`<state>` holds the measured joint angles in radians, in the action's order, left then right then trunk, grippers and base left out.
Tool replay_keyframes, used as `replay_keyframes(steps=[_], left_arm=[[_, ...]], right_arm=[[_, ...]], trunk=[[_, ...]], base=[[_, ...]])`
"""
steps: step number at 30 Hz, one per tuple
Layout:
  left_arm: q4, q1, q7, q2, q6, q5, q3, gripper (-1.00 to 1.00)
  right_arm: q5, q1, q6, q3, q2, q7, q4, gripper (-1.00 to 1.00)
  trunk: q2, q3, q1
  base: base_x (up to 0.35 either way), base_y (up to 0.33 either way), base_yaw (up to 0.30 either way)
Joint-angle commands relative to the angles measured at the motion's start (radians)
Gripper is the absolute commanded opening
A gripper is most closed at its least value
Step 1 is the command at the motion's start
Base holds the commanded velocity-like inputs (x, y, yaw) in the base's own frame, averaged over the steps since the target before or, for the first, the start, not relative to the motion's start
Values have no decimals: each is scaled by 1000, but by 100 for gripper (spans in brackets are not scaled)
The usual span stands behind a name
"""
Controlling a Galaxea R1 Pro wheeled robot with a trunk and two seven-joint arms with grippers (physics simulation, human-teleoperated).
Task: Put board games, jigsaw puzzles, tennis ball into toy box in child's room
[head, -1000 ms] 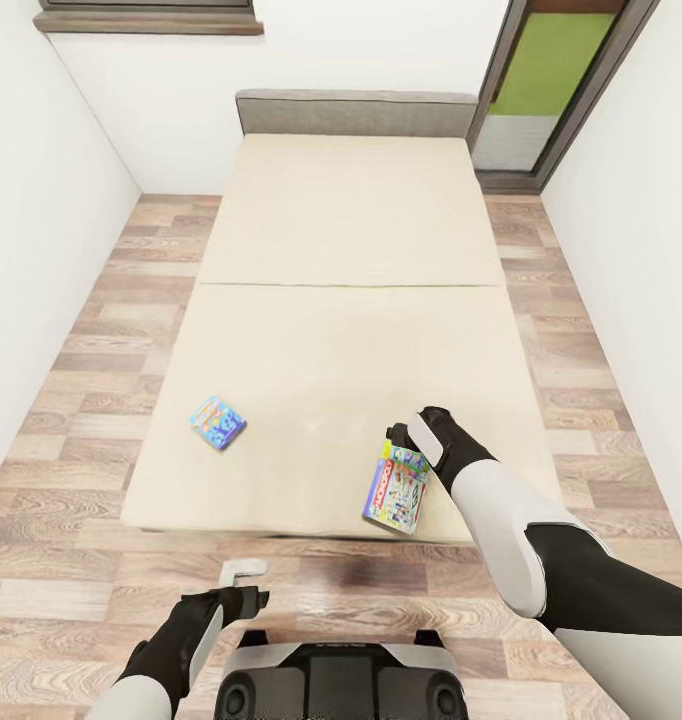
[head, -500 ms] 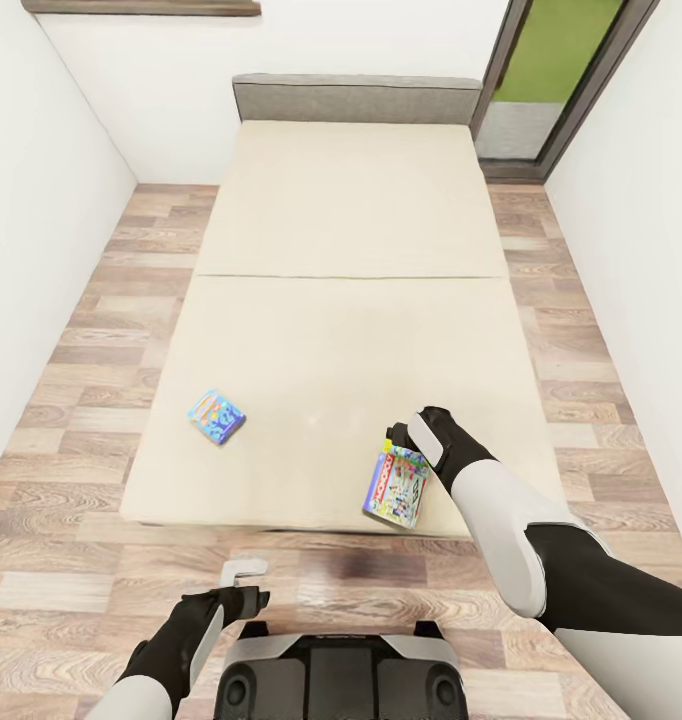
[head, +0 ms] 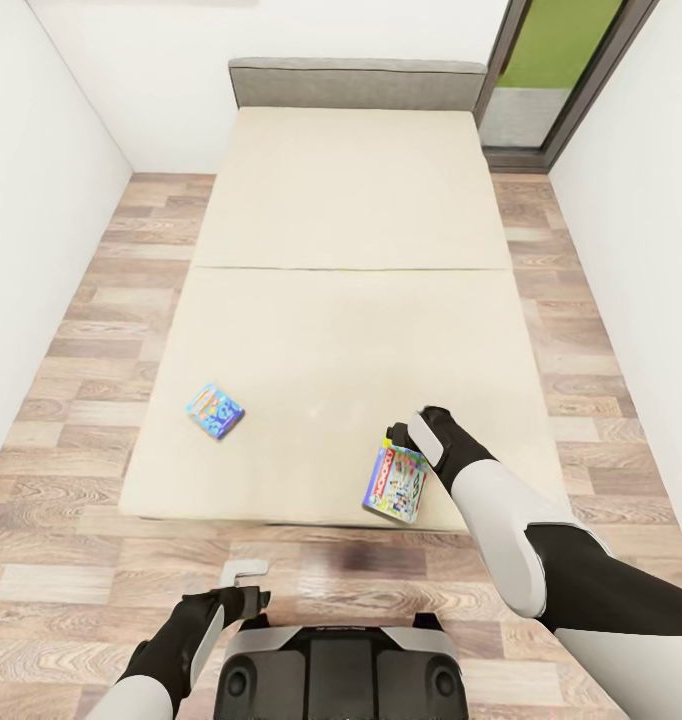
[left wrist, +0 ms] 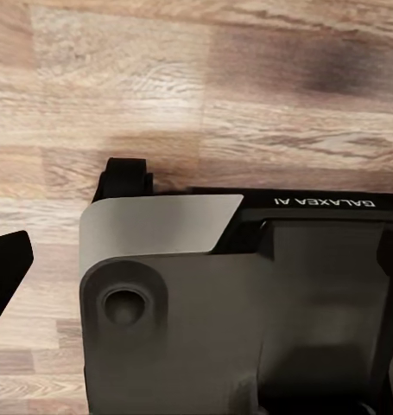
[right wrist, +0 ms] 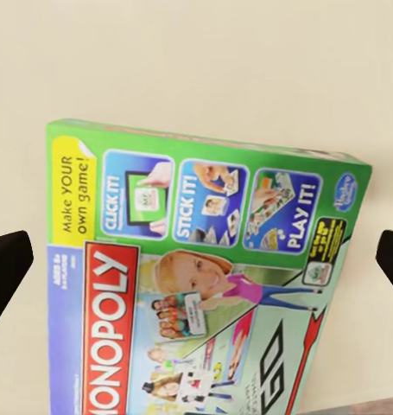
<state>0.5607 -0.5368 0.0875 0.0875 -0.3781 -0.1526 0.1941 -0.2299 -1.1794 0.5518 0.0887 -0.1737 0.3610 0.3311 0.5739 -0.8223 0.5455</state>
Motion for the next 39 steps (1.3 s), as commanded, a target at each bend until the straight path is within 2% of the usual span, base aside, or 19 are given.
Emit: replay_keyframes(steps=[1,17,31,39], left_arm=[[2,0,9,1,-5,-10,8,100],[3,0,9,1,-5,-11,8,100],[4,0,9,9,-5,-11,7,100],[4,0,9,9,-5,-12,7,100]], right_arm=[[-8,0,2,5,-1,7,2,100],[-8,-8,2,10,-1,8,8,100],[-6,-9,3,8,-1,10,59,100],[-6,-9,4,7,-1,10,65,100]], trunk=[[1,-3,0],[1,-29,0],[1,-51,0],[1,-56,0]], base=[[0,0,0],[0,0,0],[0,0,0],[0,0,0]])
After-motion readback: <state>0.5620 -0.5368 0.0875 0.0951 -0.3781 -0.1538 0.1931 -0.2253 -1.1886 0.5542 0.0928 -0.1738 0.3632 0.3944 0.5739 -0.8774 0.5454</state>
